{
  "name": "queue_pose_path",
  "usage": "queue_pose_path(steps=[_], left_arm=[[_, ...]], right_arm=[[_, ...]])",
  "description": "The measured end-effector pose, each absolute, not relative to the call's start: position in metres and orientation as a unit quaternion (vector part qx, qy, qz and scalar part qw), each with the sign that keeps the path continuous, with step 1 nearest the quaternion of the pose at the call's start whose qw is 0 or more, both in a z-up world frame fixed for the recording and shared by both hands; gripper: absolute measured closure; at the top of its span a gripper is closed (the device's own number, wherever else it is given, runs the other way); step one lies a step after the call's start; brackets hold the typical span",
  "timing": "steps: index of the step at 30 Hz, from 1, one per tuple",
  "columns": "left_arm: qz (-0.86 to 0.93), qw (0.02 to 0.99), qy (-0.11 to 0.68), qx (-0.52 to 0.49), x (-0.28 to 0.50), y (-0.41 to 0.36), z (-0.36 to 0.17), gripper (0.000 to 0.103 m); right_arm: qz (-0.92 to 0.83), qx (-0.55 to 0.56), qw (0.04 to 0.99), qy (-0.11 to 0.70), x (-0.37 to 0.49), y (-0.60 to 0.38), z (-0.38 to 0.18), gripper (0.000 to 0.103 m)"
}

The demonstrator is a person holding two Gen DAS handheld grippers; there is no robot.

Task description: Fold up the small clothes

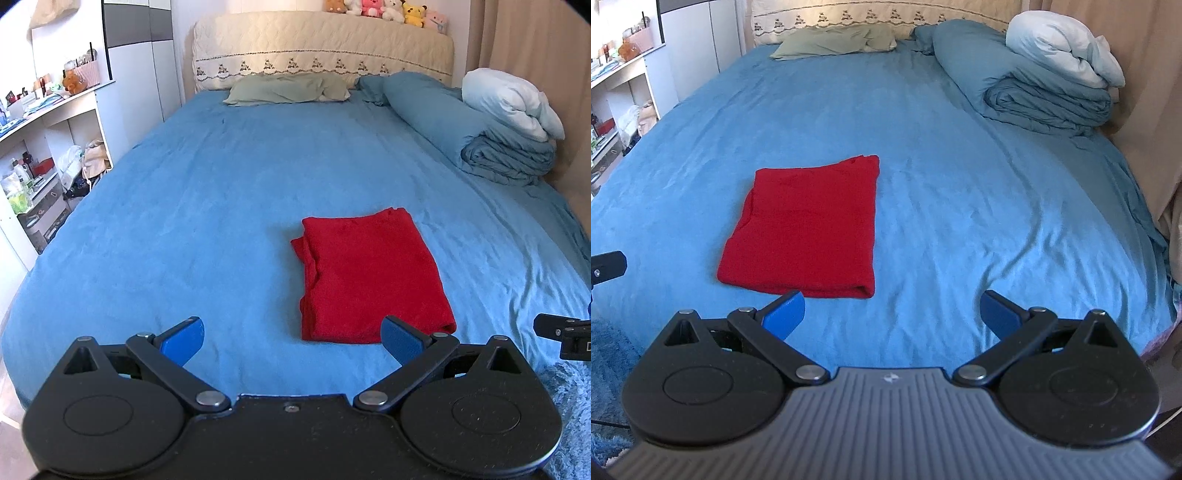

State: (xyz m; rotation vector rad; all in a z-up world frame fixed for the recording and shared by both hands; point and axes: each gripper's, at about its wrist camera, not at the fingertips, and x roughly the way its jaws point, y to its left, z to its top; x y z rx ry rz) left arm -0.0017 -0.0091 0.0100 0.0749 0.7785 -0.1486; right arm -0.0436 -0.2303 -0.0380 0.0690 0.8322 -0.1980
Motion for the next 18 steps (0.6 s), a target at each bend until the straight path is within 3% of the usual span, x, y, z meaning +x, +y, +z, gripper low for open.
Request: queue_pose_path(steps=[18], left_arm=[[-0.074, 0.926, 0.369, 0.037, -0.0053, -0.0071, 0.014, 0.0]], right_arm=[[-0.094, 0.044, 0.909, 0.404, -0.0453, -0.2328, -0.0343, 0.0]])
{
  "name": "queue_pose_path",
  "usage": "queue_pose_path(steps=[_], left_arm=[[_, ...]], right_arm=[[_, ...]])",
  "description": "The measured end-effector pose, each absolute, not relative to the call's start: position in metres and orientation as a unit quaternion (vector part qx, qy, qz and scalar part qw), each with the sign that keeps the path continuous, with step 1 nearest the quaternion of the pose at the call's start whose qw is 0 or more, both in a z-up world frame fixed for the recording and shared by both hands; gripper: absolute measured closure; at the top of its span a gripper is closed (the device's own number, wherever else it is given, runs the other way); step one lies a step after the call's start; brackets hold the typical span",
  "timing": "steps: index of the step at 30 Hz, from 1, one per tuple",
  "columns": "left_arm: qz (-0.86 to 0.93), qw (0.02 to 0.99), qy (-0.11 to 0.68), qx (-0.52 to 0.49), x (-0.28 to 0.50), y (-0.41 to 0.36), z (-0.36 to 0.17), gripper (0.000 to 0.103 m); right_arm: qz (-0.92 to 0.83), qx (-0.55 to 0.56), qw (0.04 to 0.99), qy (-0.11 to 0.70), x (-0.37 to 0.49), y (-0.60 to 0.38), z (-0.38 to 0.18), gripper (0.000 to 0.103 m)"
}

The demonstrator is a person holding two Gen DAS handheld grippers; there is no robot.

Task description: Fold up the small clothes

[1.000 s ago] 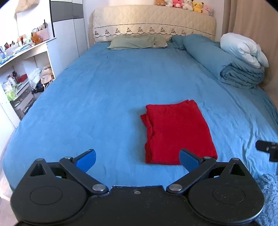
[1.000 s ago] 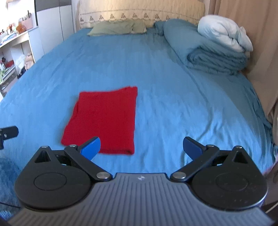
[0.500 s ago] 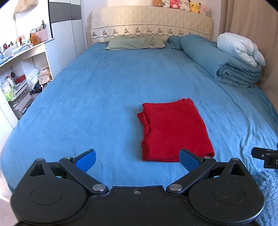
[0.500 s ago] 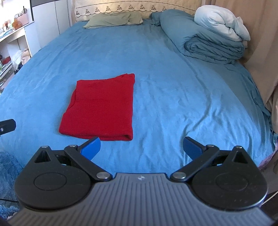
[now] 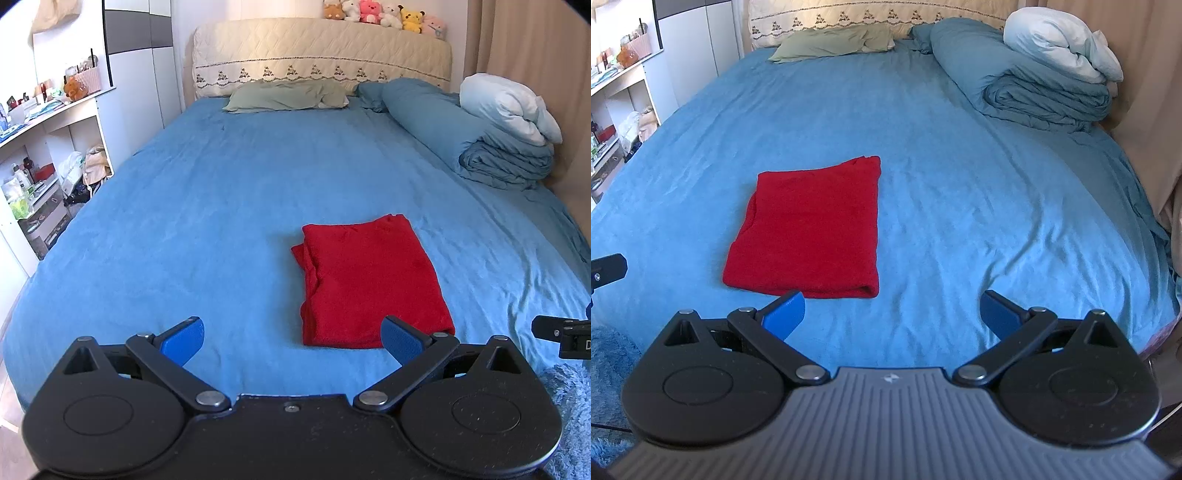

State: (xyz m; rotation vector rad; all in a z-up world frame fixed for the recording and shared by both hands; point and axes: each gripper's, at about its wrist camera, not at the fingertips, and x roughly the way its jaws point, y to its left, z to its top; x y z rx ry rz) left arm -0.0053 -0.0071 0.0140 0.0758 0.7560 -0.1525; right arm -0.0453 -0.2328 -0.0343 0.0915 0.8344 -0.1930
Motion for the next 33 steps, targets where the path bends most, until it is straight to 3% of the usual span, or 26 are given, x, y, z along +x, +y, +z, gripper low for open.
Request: queue_pose_path(steps=[33], left_arm=[[-0.07, 0.927, 0.368, 0.041, -0.0057, -0.0129, 0.0151, 0.0]], right_arm=[[-0.096, 0.058, 0.905, 0.41, -0.0455, -0.2347, -0.0373, 0.0]])
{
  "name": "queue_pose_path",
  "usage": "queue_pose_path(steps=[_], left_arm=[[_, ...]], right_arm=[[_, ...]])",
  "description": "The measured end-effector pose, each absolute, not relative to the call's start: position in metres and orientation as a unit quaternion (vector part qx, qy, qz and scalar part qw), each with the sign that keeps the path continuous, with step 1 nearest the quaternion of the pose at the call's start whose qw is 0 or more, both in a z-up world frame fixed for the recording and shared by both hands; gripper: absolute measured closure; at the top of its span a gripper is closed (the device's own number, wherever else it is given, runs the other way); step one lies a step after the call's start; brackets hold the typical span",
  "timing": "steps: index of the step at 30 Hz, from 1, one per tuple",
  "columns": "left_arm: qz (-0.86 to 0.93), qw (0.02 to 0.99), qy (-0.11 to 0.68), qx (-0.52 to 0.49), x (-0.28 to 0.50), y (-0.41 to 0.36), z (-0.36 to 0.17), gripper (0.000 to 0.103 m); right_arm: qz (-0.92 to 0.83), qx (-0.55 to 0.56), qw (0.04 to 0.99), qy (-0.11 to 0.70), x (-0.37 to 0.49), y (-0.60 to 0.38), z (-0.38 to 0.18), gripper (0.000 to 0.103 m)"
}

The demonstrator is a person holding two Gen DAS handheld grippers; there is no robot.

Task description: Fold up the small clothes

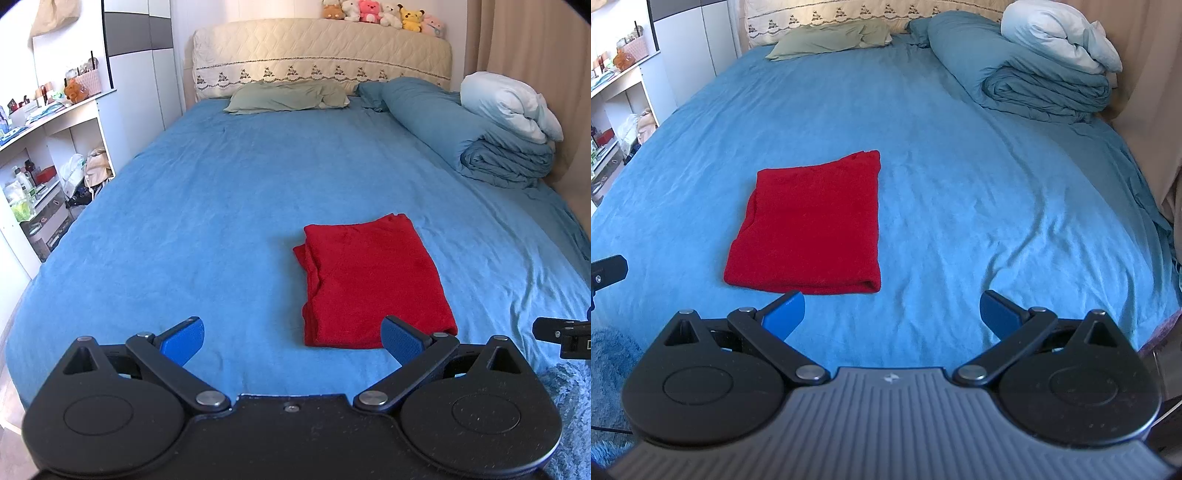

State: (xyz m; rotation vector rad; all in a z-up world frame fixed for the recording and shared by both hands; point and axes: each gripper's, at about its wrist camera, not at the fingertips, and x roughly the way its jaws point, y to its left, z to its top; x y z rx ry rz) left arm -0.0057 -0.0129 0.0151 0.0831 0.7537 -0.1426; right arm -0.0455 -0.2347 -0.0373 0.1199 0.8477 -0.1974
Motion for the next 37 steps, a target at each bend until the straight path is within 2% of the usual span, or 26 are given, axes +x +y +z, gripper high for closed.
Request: queue_pose_path(steps=[37], left_arm=[[-0.064, 0.931, 0.358, 0.033, -0.0088, -0.0128, 0.0165, 0.0]], right_arm=[[-0.098, 0.055, 0.906, 0.408, -0.0472, -0.2317, -0.0364, 0.0]])
